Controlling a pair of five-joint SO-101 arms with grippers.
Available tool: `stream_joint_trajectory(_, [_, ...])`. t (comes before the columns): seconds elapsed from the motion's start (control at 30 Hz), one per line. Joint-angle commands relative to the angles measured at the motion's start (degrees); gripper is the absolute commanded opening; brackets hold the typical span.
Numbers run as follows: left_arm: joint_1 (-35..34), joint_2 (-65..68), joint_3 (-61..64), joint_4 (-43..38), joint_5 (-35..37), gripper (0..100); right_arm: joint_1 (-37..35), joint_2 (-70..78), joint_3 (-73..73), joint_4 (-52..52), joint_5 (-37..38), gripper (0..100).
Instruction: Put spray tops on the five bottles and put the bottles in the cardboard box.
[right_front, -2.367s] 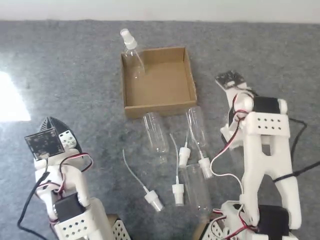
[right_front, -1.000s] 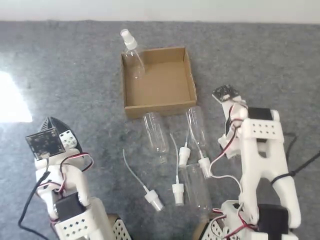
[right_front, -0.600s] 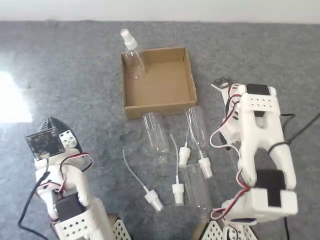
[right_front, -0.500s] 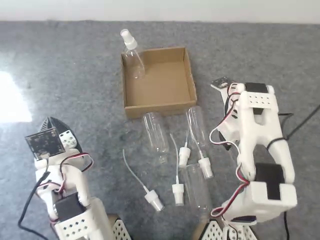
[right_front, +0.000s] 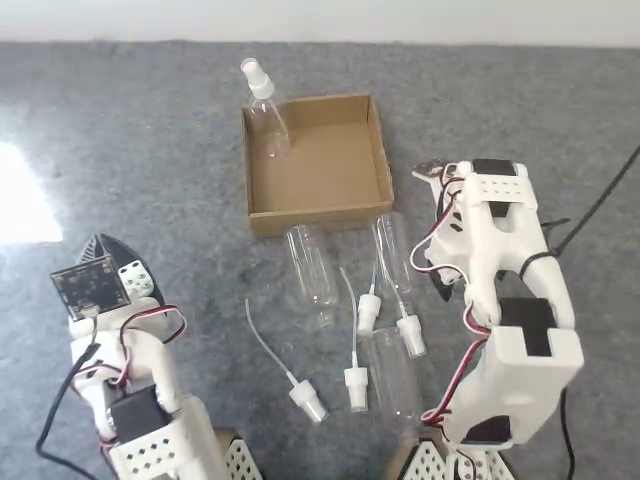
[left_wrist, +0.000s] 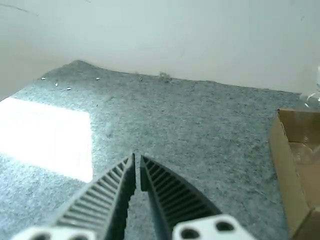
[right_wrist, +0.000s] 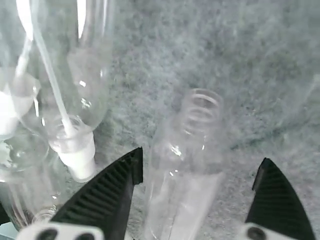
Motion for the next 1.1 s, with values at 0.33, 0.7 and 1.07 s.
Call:
stream_joint_trajectory(0.33, [0.1, -1.1, -0.5, -1.8, 0.4, 2, -0.3, -0.6, -2.4, -1.6, -3.1, 25.2])
stream_joint_trajectory(0.7, [0.1, -1.1, -0.5, -1.8, 0.4, 2, 0.7, -0.5, -1.5, -1.6, -3.3, 25.0])
stream_joint_trajectory(1.07, [0.1, -1.1, -0.4, -1.8, 0.4, 2, 0.7, -1.2, -0.1, -1.6, -3.3, 13.1])
